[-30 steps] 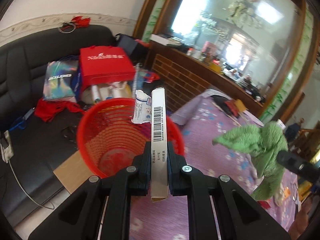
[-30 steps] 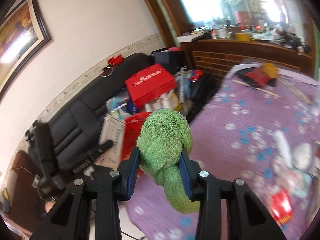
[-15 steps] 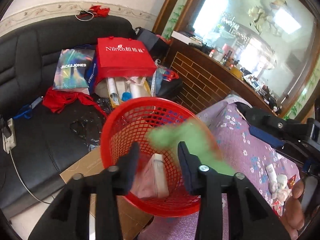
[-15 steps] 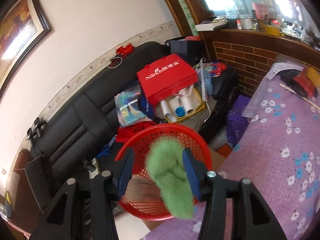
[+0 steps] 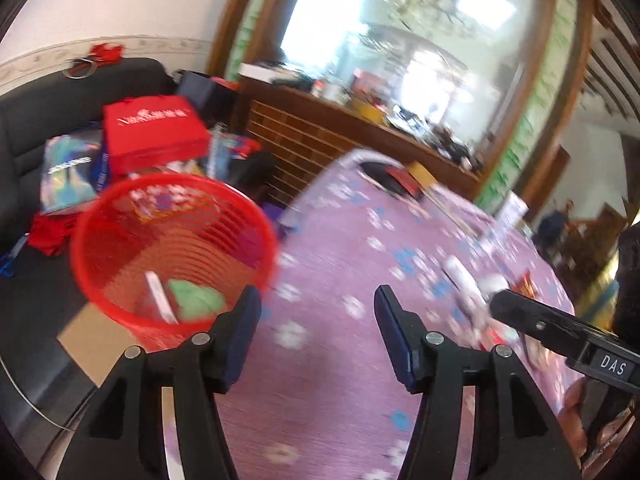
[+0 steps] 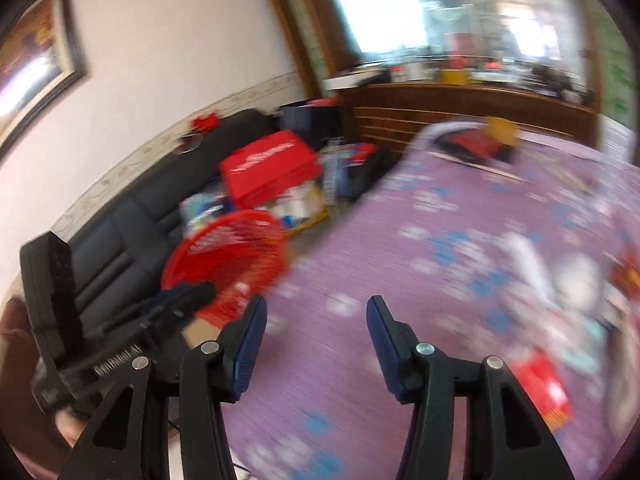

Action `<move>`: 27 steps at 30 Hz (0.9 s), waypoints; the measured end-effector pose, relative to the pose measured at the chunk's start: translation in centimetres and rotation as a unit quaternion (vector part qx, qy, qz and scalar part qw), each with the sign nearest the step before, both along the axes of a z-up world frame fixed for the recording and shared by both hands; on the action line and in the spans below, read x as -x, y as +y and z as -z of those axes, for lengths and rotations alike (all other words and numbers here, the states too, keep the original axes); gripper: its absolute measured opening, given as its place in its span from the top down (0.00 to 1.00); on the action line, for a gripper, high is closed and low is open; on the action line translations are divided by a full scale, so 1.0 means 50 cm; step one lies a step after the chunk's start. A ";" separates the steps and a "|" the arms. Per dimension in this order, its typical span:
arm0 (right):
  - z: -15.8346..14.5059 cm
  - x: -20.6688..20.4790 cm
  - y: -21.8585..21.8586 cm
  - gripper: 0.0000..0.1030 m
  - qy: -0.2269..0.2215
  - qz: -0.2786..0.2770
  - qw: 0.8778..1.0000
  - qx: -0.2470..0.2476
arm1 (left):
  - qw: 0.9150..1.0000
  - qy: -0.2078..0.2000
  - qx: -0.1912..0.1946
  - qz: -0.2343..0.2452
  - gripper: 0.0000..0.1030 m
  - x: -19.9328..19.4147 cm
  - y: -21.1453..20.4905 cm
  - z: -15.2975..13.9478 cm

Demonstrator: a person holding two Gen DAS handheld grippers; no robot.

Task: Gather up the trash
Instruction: 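Move both open tools back over the table trash, then grasp the red packet with the left tool while the right tool grasps the beige wipes bag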

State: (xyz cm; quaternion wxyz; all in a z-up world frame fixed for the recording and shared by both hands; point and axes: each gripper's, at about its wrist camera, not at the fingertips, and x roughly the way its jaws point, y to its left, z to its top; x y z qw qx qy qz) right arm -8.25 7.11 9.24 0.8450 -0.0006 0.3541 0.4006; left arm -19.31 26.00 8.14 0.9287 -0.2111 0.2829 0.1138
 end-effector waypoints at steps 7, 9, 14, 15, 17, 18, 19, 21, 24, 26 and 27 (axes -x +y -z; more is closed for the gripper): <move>0.040 -0.011 -0.274 0.45 0.006 0.141 0.990 0.023 | 0.994 0.043 0.032 0.090 0.44 -0.076 -0.156 0.034; 0.050 -0.027 -0.330 0.45 0.005 0.183 0.982 0.042 | 0.991 0.053 0.039 0.115 0.44 -0.098 -0.200 0.042; 0.075 -0.081 -0.418 0.42 0.011 0.242 0.967 0.079 | 0.980 0.084 0.061 0.170 0.44 -0.137 -0.293 0.062; 0.079 -0.088 -0.420 0.38 0.012 0.245 0.966 0.084 | 0.979 0.087 0.063 0.175 0.44 -0.140 -0.307 0.065; 0.091 -0.112 -0.419 0.34 0.011 0.241 0.965 0.098 | 0.976 0.096 0.064 0.182 0.43 -0.149 -0.327 0.069; 0.097 -0.124 -0.416 0.34 0.015 0.239 0.965 0.104 | 0.975 0.102 0.066 0.186 0.42 -0.154 -0.335 0.072; 0.104 -0.136 -0.413 0.34 0.018 0.235 0.966 0.109 | 0.973 0.109 0.068 0.192 0.42 -0.159 -0.344 0.076; 0.122 -0.150 -0.411 0.34 0.029 0.233 0.966 0.112 | 0.971 0.118 0.069 0.197 0.42 -0.170 -0.359 0.081; 0.147 -0.171 -0.408 0.49 0.047 0.232 0.965 0.114 | 0.970 0.123 0.069 0.199 0.42 -0.180 -0.373 0.083; 0.164 -0.178 -0.416 0.53 0.064 0.236 0.964 0.103 | 0.970 0.128 0.067 0.194 0.42 -0.190 -0.381 0.086; 0.164 -0.177 -0.421 0.57 0.065 0.236 0.965 0.094 | 0.970 0.131 0.068 0.194 0.42 -0.196 -0.384 0.088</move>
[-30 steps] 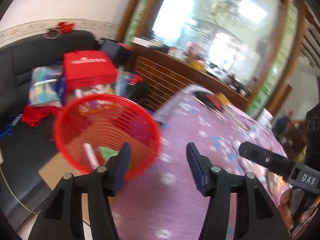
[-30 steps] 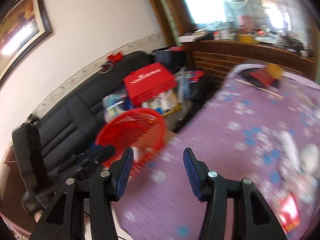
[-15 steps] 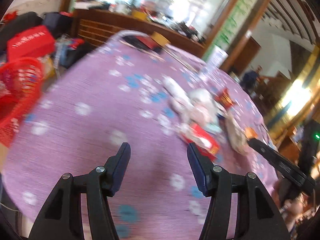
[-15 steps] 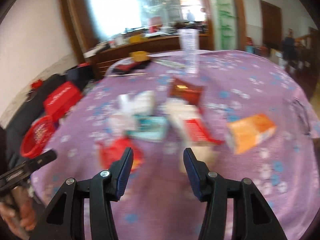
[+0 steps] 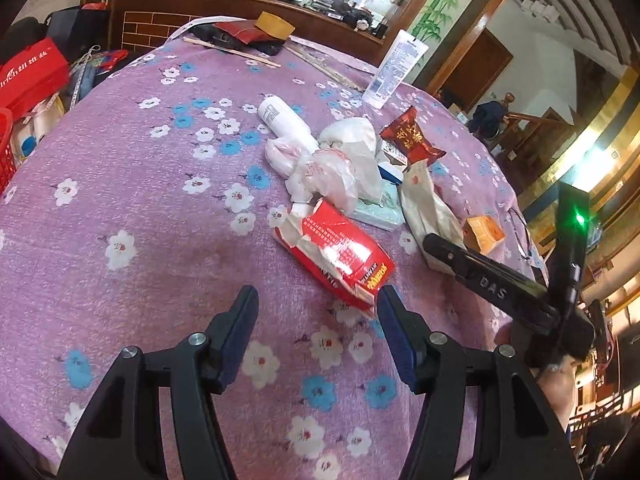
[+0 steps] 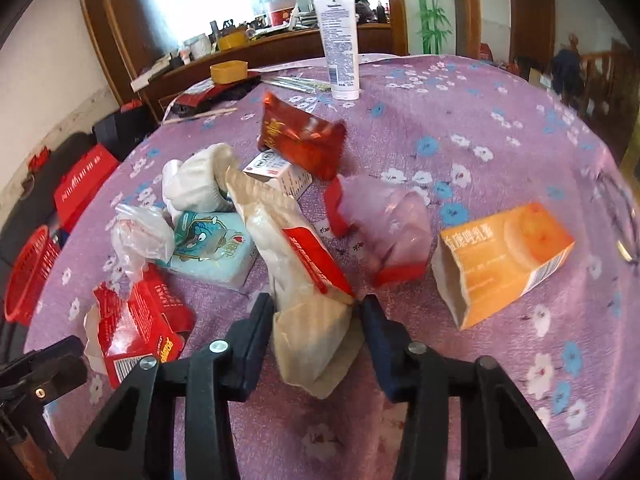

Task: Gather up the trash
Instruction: 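Grasp the red packet with the left tool while the right tool grasps the beige wipes bag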

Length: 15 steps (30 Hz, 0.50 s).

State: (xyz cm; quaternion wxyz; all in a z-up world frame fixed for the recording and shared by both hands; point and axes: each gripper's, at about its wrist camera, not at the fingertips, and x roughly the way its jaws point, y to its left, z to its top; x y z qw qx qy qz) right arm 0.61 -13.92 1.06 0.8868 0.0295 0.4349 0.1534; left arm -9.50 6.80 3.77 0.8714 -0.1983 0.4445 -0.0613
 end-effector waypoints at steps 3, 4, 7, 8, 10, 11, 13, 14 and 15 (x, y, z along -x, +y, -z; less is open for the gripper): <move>-0.004 0.010 -0.013 0.61 -0.006 0.005 1.000 -0.015 | 1.000 0.008 0.004 -0.007 0.42 -0.020 -0.005 0.005; -0.004 0.013 -0.017 0.61 -0.008 0.004 1.000 -0.024 | 1.000 0.009 0.004 -0.011 0.42 -0.028 -0.007 0.006; -0.012 0.030 -0.034 0.61 -0.022 0.010 0.998 -0.054 | 1.000 0.008 -0.005 -0.014 0.49 -0.048 -0.016 0.009; -0.016 0.036 -0.041 0.61 -0.030 0.012 0.997 -0.066 | 1.000 0.010 -0.007 -0.012 0.57 -0.055 -0.019 0.012; -0.021 0.043 -0.049 0.61 -0.042 0.014 0.996 -0.079 | 1.000 0.021 -0.018 -0.009 0.73 -0.070 -0.029 0.023; -0.022 0.045 -0.053 0.61 -0.046 0.013 0.995 -0.088 | 0.999 0.025 -0.024 -0.008 0.75 -0.076 -0.033 0.028; -0.028 0.052 -0.061 0.61 -0.056 0.007 0.992 -0.110 | 0.999 0.023 -0.032 -0.008 0.81 -0.080 -0.041 0.035; -0.031 0.057 -0.066 0.61 -0.063 0.006 0.991 -0.120 | 0.999 0.015 -0.041 -0.009 0.83 -0.078 -0.045 0.035; -0.034 0.061 -0.071 0.61 -0.070 0.005 0.989 -0.131 | 0.999 0.005 -0.048 -0.009 0.86 -0.077 -0.048 0.035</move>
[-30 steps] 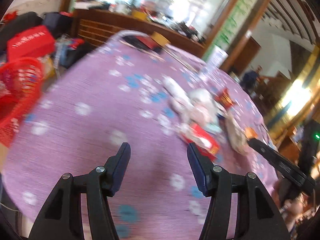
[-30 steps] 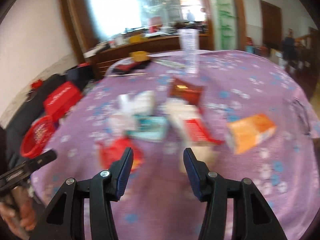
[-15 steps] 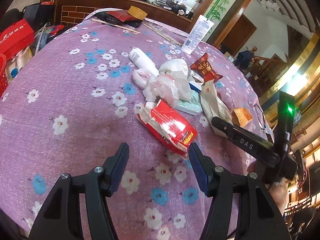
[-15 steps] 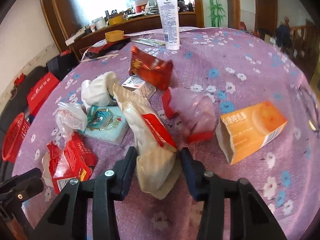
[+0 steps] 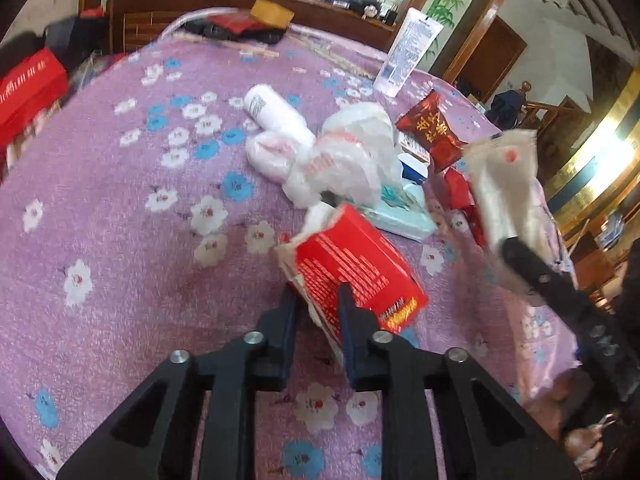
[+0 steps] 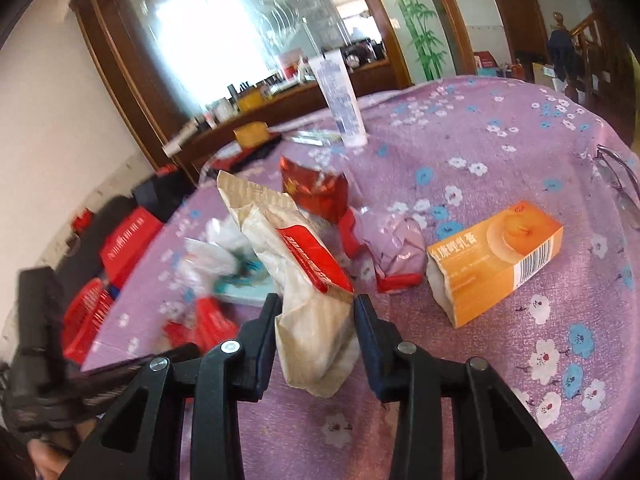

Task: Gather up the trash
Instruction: 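Grasp the red packet with the left tool while the right tool grasps the beige wipes bag, then lift the red packet and beige bag off the table with both tools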

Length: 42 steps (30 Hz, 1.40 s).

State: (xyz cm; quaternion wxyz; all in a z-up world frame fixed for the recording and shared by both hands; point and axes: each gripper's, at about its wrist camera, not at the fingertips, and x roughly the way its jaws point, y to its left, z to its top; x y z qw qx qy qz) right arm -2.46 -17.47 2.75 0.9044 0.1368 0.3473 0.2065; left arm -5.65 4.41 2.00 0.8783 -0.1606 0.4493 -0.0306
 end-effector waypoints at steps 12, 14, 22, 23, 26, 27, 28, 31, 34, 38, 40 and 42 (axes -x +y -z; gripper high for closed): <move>-0.010 0.008 -0.009 0.61 -0.015 0.018 1.000 -0.008 | 0.989 -0.145 -0.028 -0.012 0.96 0.074 0.012 -0.045; -0.008 0.008 -0.013 0.61 -0.016 0.022 1.000 -0.006 | 0.987 -0.156 -0.030 -0.008 0.96 0.084 0.010 -0.048; -0.009 0.007 -0.015 0.62 -0.014 0.036 0.999 0.005 | 0.984 -0.175 -0.030 0.000 0.96 0.104 0.004 -0.062; -0.011 0.009 -0.014 0.62 -0.017 0.038 0.999 0.008 | 0.984 -0.174 -0.030 -0.001 0.96 0.106 0.005 -0.063; -0.019 0.026 -0.005 0.62 -0.027 0.045 0.998 0.028 | 0.984 -0.173 -0.031 -0.006 0.96 0.114 0.014 -0.072; -0.022 0.033 0.000 0.62 -0.028 0.039 0.998 0.028 | 0.984 -0.174 -0.033 -0.008 0.96 0.117 0.017 -0.076; -0.024 0.040 0.006 0.62 -0.027 0.033 0.999 0.027 | 0.984 -0.174 -0.036 -0.010 0.96 0.120 0.018 -0.079; -0.028 0.058 0.022 0.62 -0.028 0.028 0.999 0.038 | 0.982 -0.181 -0.042 -0.013 0.96 0.131 0.023 -0.088; -0.033 0.075 0.036 0.62 -0.032 0.024 0.998 0.052 | 0.981 -0.189 -0.049 -0.014 0.96 0.140 0.029 -0.095; -0.047 0.095 0.053 0.62 -0.054 0.034 0.994 0.094 | 0.979 -0.196 -0.057 -0.017 0.96 0.145 0.032 -0.103; -0.050 0.102 0.062 0.62 -0.062 0.035 0.991 0.111 | 0.979 -0.195 -0.057 -0.017 0.96 0.146 0.033 -0.102; -0.051 0.107 0.071 0.62 -0.067 0.034 0.989 0.124 | 0.979 -0.194 -0.057 -0.019 0.96 0.148 0.034 -0.101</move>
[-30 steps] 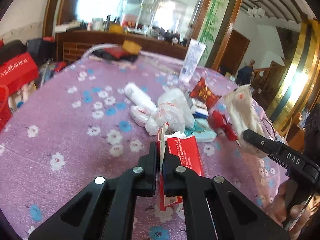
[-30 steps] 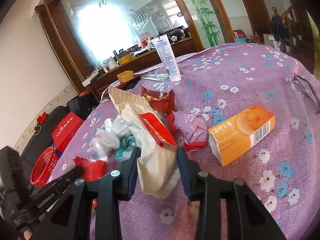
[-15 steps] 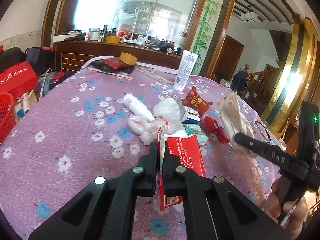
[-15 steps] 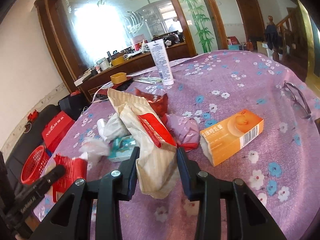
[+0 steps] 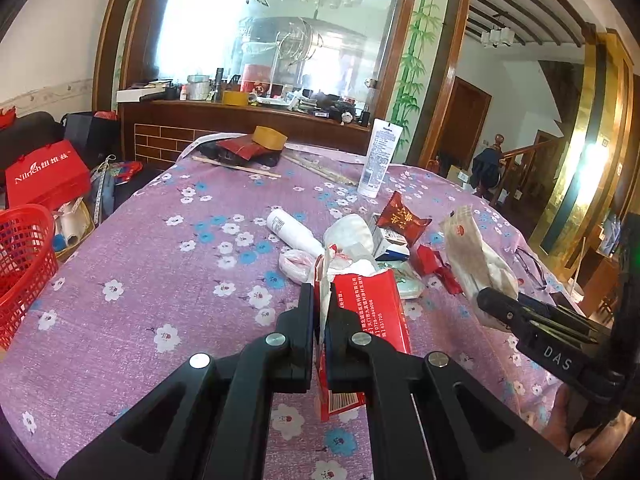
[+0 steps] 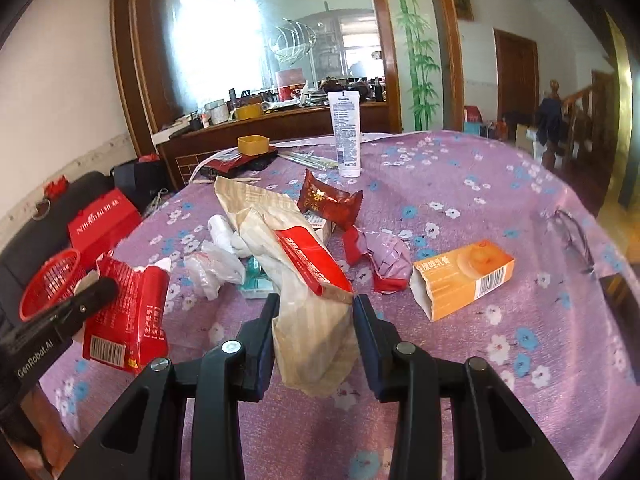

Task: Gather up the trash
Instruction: 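Lift the red packet and beige bag off the table with both tools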

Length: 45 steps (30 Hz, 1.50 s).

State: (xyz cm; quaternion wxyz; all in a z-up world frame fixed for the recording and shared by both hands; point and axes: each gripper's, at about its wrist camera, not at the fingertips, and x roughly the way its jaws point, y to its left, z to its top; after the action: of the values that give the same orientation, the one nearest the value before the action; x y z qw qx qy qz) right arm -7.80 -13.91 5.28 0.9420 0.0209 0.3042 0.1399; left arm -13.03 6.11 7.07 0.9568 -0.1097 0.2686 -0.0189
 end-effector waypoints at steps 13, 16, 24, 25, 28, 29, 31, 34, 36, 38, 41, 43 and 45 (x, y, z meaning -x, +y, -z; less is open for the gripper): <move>0.001 0.012 0.027 0.62 -0.007 -0.003 0.999 0.037 | 1.000 0.000 0.004 -0.005 0.96 0.009 0.015 0.001; 0.002 0.012 0.031 0.62 -0.004 -0.004 0.999 0.040 | 1.000 0.000 0.005 -0.005 0.96 0.010 0.017 0.001; 0.000 0.019 0.040 0.62 -0.007 -0.003 0.999 0.049 | 1.000 0.000 0.008 -0.007 0.96 0.018 0.028 0.001; 0.000 0.020 0.041 0.62 -0.007 -0.003 0.999 0.050 | 1.000 0.000 0.009 -0.007 0.96 0.018 0.029 0.001; 0.000 0.021 0.041 0.62 -0.007 -0.003 0.999 0.050 | 1.000 0.000 0.008 -0.007 0.96 0.018 0.029 0.001; 0.000 0.023 0.042 0.62 -0.007 -0.002 0.999 0.051 | 1.000 0.000 0.008 -0.007 0.96 0.019 0.029 0.001; 0.000 0.024 0.042 0.62 -0.007 -0.003 0.999 0.051 | 1.000 -0.001 0.009 -0.008 0.96 0.020 0.031 0.000; 0.000 0.027 0.043 0.62 -0.007 -0.004 0.999 0.052 | 1.000 -0.002 0.009 -0.009 0.96 0.022 0.033 -0.001; 0.000 0.028 0.043 0.62 -0.006 -0.006 0.999 0.051 | 1.000 -0.003 0.011 -0.011 0.96 0.023 0.036 -0.001; 0.000 0.028 0.044 0.62 -0.005 -0.009 0.999 0.048 | 1.000 -0.003 0.014 -0.013 0.96 0.024 0.037 -0.004; -0.002 0.030 0.043 0.62 0.002 -0.014 0.999 0.037 | 1.000 -0.006 0.014 -0.017 0.96 0.027 0.042 -0.008; -0.003 0.029 0.042 0.62 0.007 -0.019 0.999 0.028 | 1.000 -0.007 0.016 -0.021 0.96 0.028 0.046 -0.011; -0.005 0.031 0.040 0.62 0.011 -0.026 0.999 0.016 | 0.999 -0.009 0.018 -0.026 0.96 0.031 0.053 -0.015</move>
State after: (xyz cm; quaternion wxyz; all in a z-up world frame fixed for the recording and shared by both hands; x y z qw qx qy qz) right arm -9.36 -11.89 5.55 0.9349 -0.0004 0.3172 0.1589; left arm -14.60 8.75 7.80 0.9572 -0.1339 0.2566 0.0002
